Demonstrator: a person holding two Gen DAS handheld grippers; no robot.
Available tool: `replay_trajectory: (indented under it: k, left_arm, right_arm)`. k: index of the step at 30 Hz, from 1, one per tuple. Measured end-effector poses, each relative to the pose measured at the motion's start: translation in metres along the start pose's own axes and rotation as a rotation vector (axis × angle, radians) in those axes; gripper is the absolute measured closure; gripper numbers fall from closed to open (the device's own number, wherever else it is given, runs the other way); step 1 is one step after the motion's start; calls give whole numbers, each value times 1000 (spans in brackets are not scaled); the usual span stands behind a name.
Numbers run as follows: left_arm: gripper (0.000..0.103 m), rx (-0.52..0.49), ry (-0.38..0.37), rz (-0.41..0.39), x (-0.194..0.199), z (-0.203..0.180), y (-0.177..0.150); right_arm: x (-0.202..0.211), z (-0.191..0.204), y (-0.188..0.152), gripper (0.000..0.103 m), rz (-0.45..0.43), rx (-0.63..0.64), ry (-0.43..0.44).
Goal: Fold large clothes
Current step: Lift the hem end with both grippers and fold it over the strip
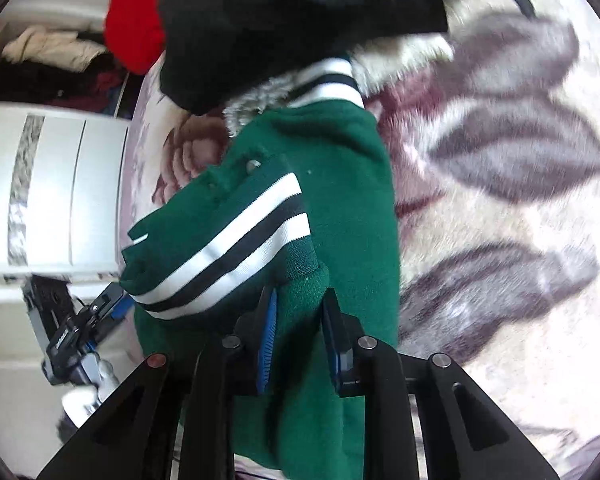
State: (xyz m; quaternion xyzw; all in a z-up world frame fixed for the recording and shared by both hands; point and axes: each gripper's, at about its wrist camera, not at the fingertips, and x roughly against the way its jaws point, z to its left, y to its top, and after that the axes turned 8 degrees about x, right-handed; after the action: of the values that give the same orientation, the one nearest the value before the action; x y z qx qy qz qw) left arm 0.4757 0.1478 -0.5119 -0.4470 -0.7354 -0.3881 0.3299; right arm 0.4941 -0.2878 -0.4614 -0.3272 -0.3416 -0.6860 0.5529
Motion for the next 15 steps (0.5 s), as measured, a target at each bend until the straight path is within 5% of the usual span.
replay_trajectory:
  k: [1,3,7,8,9,11,13,14,15]
  left_arm:
    - [43,-33,26,-18,-6,-5,1]
    - [80,-79,61,-33,-14,-11,3]
    - [96,-90,75,-51,-17,-6,12]
    - [96,-77,61,-49,-17,-3,14]
    - [96,-60,54,-62,-14,1,14]
    - [97,-42,41,-70,-12,2,14]
    - [98,-29,42,-95,-5,1,14]
    - [98,-27,41,-108,-1,0,13]
    - [98,-22,41,-121,4,-2,13]
  right_arm:
    - [3,2,0,78,-5,25,-11]
    - [2,4,3,78,5,60,-29]
    - [-1,-4,7,77,19,11,-61]
    - [1,-7,8,73,14,-6,-53]
    - [2,-9,9,52,10,-17,-49]
    - [0,-15,11,34,-1,-37,6]
    - [-11,-20,13,53,22,-61,27]
    - [-13,-21,13,83,16,-74,33]
    - [-9,-20,11,86,-9,-77,16]
